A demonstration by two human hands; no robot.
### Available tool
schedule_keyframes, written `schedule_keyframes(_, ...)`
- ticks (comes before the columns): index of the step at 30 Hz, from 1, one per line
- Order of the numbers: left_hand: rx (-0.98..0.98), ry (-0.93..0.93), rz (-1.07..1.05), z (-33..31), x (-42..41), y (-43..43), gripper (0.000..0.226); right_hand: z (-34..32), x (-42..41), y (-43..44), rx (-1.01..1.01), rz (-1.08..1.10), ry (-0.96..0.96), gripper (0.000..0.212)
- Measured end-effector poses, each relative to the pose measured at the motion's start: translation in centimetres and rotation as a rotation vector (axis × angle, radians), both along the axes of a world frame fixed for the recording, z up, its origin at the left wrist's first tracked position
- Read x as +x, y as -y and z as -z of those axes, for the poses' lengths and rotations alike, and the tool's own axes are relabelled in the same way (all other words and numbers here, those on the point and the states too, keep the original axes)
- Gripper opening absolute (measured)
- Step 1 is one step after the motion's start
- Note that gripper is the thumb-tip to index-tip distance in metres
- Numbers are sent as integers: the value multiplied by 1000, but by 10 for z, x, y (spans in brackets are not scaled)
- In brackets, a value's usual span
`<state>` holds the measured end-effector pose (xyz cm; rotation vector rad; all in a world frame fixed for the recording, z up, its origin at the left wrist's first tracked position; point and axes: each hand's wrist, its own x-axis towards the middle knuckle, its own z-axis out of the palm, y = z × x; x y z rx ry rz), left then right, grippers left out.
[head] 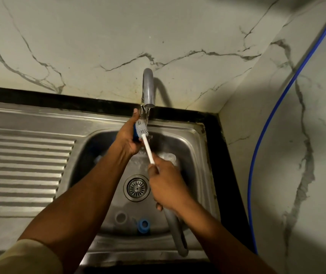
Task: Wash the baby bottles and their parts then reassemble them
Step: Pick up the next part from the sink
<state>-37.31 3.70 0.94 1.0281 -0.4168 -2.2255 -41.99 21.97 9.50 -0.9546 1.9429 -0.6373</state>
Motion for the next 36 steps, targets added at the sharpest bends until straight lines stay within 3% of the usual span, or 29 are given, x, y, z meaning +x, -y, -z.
schedule_keyframes(3,15,11,6,0,2,3,55,-5,-5,2,-54,14,-10,38)
schedule_keyframes(10,37,120,63,-1,0,4,61,3,-8,18,-112,139,66,34)
schedule_keyframes(12,96,124,16,6,1,5,74,3,-6,8,-65,88,72,35)
schedule_keyframes(15,94,160,-13,11,5,3,76,3,-1,-6,-36,-16,27,37)
schedule_keyframes(18,-19,98,112,2,-4,-9,54,3,-14,9,-41,158,110,36)
schedule_keyframes(20,-39,71,94,-3,-6,-7,39,-3,-17,7,-48,155,153,36)
schedule_keyframes(24,-10,60,8,1,1,3,63,-9,-9,-13,-21,39,115,36)
schedule_keyframes(28,-30,151,91,1,-8,-8,45,-2,-24,13,-53,164,85,33)
schedule_keyframes(33,88,94,-76,0,-4,5,44,-6,0,-7,-19,-69,-50,36)
schedule_keyframes(36,-12,103,0,-2,-13,-3,39,2,-5,11,-91,33,-142,35)
